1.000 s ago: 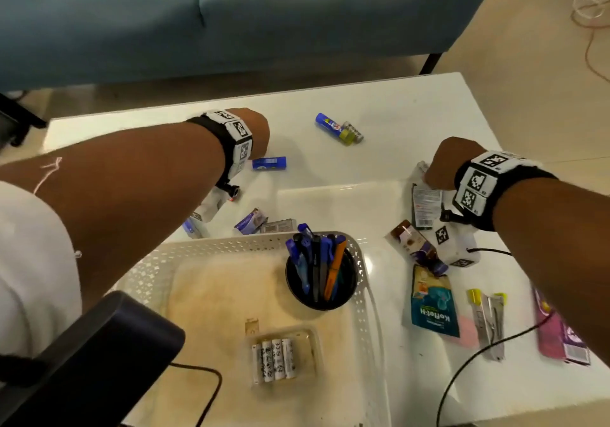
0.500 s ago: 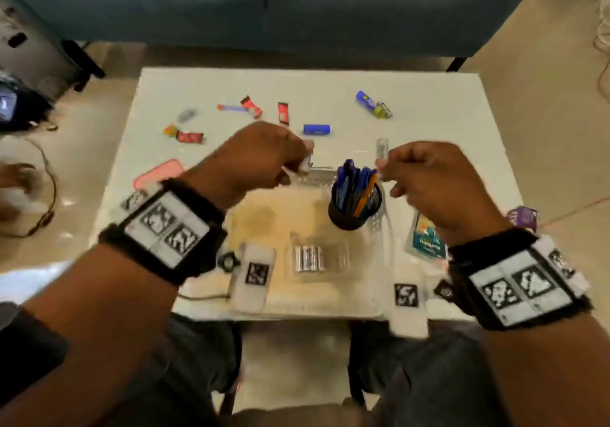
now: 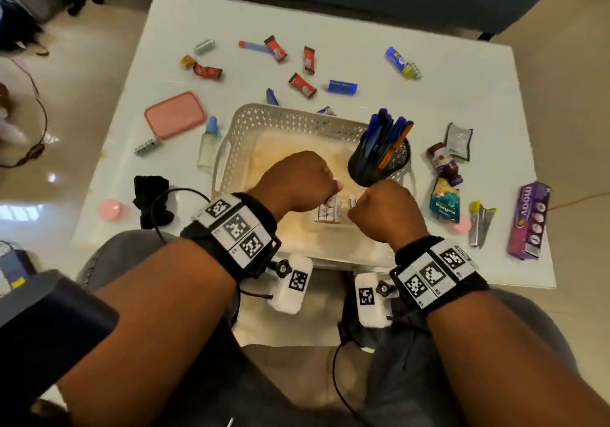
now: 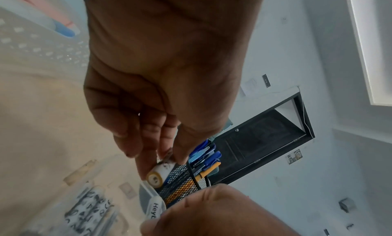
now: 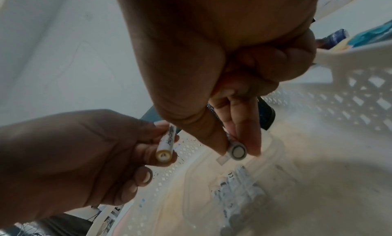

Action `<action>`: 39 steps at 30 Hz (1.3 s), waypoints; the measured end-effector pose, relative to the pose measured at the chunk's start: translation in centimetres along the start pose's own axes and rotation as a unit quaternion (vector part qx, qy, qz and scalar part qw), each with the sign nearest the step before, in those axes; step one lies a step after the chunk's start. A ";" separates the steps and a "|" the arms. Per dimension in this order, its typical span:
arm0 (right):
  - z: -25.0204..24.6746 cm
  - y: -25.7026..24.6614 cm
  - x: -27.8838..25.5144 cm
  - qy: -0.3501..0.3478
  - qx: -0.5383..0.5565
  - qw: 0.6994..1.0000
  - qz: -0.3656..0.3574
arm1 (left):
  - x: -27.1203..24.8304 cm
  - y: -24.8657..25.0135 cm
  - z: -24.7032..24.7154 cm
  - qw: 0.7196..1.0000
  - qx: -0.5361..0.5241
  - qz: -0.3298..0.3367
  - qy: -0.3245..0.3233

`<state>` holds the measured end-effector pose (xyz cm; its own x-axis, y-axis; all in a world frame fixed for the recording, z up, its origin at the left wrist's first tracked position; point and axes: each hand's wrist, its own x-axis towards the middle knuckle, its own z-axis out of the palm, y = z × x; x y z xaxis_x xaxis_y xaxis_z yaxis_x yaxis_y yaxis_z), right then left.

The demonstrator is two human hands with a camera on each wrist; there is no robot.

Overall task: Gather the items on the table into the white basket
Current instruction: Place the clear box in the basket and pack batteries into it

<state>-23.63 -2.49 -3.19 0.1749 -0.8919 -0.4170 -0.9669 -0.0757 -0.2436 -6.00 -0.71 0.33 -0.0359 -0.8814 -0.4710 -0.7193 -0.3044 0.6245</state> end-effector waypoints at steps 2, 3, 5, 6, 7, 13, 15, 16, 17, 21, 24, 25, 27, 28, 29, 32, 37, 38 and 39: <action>0.5 0.0 0.6 0.008 -0.009 1.000 -0.001 | 0.6 -0.2 0.0 1.000 0.011 -0.008 0.003; 0.7 0.1 0.7 0.009 -0.013 1.000 0.002 | 0.7 -0.2 0.0 1.000 0.014 -0.011 0.004; 1.0 0.2 0.9 0.005 -0.016 1.000 0.008 | 1.2 -0.4 0.1 1.000 0.010 -0.015 -0.002; 1.1 0.2 0.9 0.005 -0.015 1.000 0.012 | 1.3 -0.4 0.2 1.000 0.010 -0.017 -0.004; 1.2 0.1 0.9 0.006 -0.015 1.000 0.015 | 1.5 -0.4 0.2 1.000 0.012 -0.018 -0.005; 1.2 -0.6 0.7 0.002 -0.033 0.999 0.028 | 1.9 -0.1 0.4 1.000 0.009 -0.026 -0.007; 1.2 -0.7 0.6 -0.001 -0.039 0.999 0.028 | 2.0 -0.2 0.5 0.999 0.006 -0.032 -0.007; 1.1 -0.8 0.5 -0.002 -0.043 0.999 0.029 | 2.0 -0.2 0.6 0.999 0.005 -0.036 -0.007; 1.0 -0.9 0.5 -0.002 -0.045 0.999 0.029 | 2.0 -0.2 0.6 0.999 0.006 -0.037 -0.006; 0.8 -0.9 0.5 -0.005 -0.048 0.998 0.029 | 2.0 -0.3 1.1 0.999 0.019 -0.035 -0.017; 0.8 -0.7 0.8 -0.014 -0.044 0.998 0.032 | 2.2 -0.4 1.4 0.999 0.025 -0.040 -0.018; 0.9 -0.6 0.9 -0.019 -0.038 0.998 0.036 | 2.2 -0.4 1.4 0.999 0.026 -0.042 -0.018; 0.9 -0.3 1.2 -0.033 -0.026 0.998 0.036 | 2.4 -0.5 1.7 0.998 0.028 -0.046 -0.021; 0.8 -0.1 1.4 -0.044 -0.020 0.998 0.027 | 2.4 -0.6 1.8 0.998 0.028 -0.047 -0.024; 0.6 0.2 1.6 -0.058 -0.009 0.998 0.014 | 2.4 -0.7 2.0 0.998 0.025 -0.050 -0.029; -0.3 0.8 2.0 -0.071 0.047 0.996 -0.011 | 2.4 -0.5 2.4 0.998 0.016 -0.053 -0.020; -1.2 0.2 1.1 -0.072 0.172 0.979 -0.079 | 2.6 0.0 2.4 0.998 -0.028 -0.046 -0.011; -1.4 0.1 0.8 -0.065 0.172 0.978 -0.097 | 2.6 0.0 2.3 0.998 -0.035 -0.046 -0.009; -1.5 -0.1 0.7 -0.061 0.174 0.977 -0.108 | 2.7 0.0 2.2 0.998 -0.042 -0.047 -0.004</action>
<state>-23.71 -3.80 -2.11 0.4091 -0.8101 -0.4199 -0.7868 -0.0802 -0.6119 -7.63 -2.29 -2.37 0.0230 -0.8446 -0.5349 -0.6587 -0.4153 0.6274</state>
